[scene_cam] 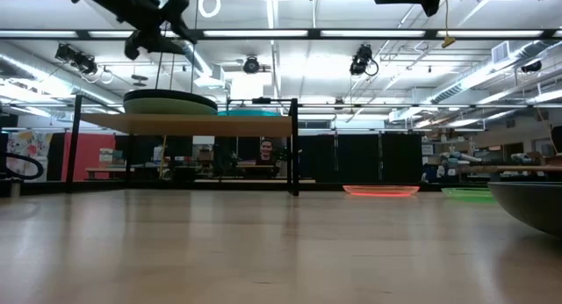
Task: Place and stack plates onto a shelf
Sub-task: Stack the orange plate on top of the blue plate on the shelf
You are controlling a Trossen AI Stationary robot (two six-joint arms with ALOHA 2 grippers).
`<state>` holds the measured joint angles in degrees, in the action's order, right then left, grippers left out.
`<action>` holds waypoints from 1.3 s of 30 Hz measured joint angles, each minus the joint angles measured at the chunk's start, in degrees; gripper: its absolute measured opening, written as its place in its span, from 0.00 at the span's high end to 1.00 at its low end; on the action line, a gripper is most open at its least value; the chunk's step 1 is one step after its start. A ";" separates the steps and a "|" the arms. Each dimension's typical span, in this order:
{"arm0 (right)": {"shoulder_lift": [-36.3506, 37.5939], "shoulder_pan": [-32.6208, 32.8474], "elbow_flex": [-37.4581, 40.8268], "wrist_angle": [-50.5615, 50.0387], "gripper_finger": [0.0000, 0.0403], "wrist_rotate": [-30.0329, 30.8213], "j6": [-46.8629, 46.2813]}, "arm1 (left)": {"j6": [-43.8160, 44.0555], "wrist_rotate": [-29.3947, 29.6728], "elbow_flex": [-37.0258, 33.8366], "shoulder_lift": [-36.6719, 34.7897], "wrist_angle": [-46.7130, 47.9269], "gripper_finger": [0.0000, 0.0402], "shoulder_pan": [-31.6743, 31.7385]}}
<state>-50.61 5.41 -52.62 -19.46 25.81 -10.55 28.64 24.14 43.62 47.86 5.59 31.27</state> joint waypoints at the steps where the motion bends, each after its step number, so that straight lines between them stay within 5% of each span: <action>1: -0.01 0.00 0.00 0.00 0.74 0.02 0.00 | -0.68 -0.99 0.00 0.00 0.08 0.54 -0.84; 8: -0.02 0.00 0.00 0.00 0.74 0.02 0.00 | -2.38 -5.26 0.00 0.00 0.25 0.54 -8.40; 26: -0.02 0.00 0.02 -1.29 0.74 0.02 0.02 | -4.10 -5.31 0.05 1.05 0.01 0.54 -33.49; 39: -0.06 -0.07 1.07 -1.39 0.74 0.04 0.13 | -5.37 3.70 0.07 13.90 -5.53 0.54 -48.08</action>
<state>-50.67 5.34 -51.55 -20.85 25.85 -10.41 23.27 27.84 43.68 61.76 0.06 -16.81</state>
